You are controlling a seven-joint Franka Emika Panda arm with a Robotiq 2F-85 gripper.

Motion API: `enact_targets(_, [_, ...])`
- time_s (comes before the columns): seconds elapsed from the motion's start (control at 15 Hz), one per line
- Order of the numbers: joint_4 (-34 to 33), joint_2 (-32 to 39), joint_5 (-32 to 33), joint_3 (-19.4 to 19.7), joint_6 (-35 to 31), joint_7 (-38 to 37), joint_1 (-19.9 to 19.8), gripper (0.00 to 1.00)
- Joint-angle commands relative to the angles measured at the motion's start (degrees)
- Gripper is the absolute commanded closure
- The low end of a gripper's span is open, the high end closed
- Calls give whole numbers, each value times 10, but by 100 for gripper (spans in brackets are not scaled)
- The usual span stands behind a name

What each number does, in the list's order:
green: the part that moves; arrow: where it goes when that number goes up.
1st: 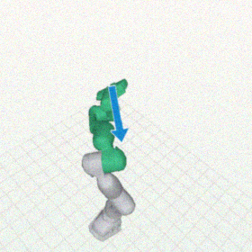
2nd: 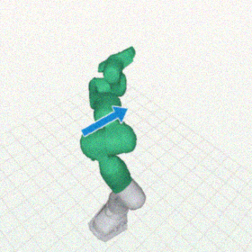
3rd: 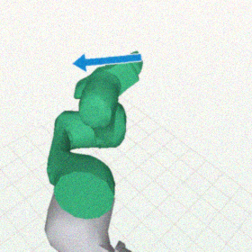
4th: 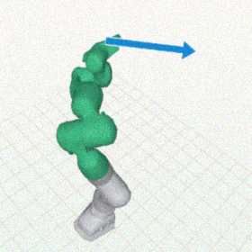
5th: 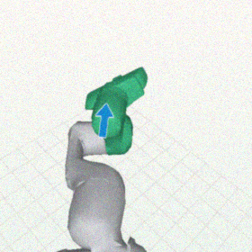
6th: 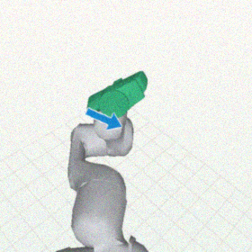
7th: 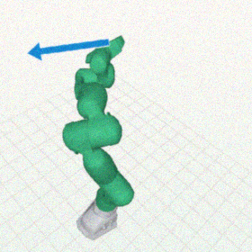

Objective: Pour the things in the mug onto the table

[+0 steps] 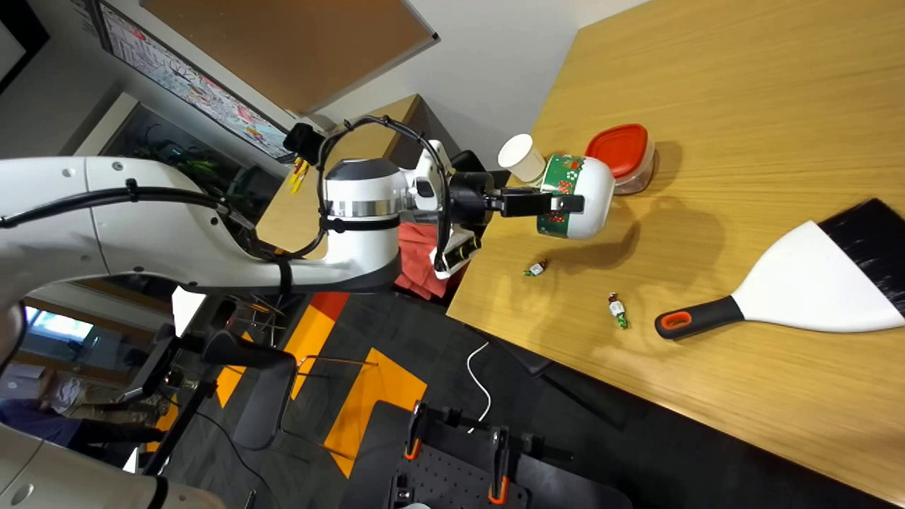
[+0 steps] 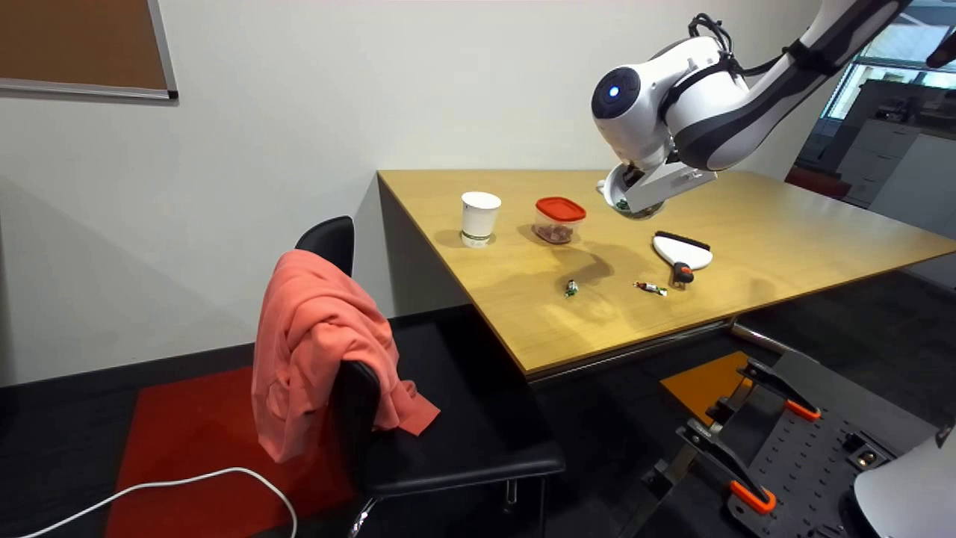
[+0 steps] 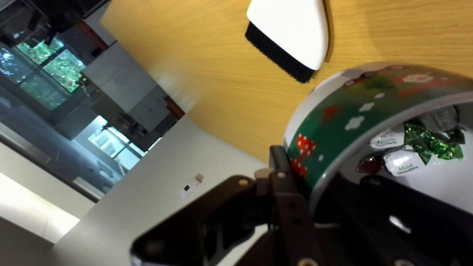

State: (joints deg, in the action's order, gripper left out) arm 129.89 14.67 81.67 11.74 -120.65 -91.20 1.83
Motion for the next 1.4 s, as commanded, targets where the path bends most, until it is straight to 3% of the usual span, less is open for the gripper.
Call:
enact_targets(0.0, [12,3,30,-35,92,-73,-10,97])
enact_targets(0.53, [2,82,12,-79,209,-130,-9,97])
enact_targets(1.33, [-41,156,1,-113,368,-112,4,97])
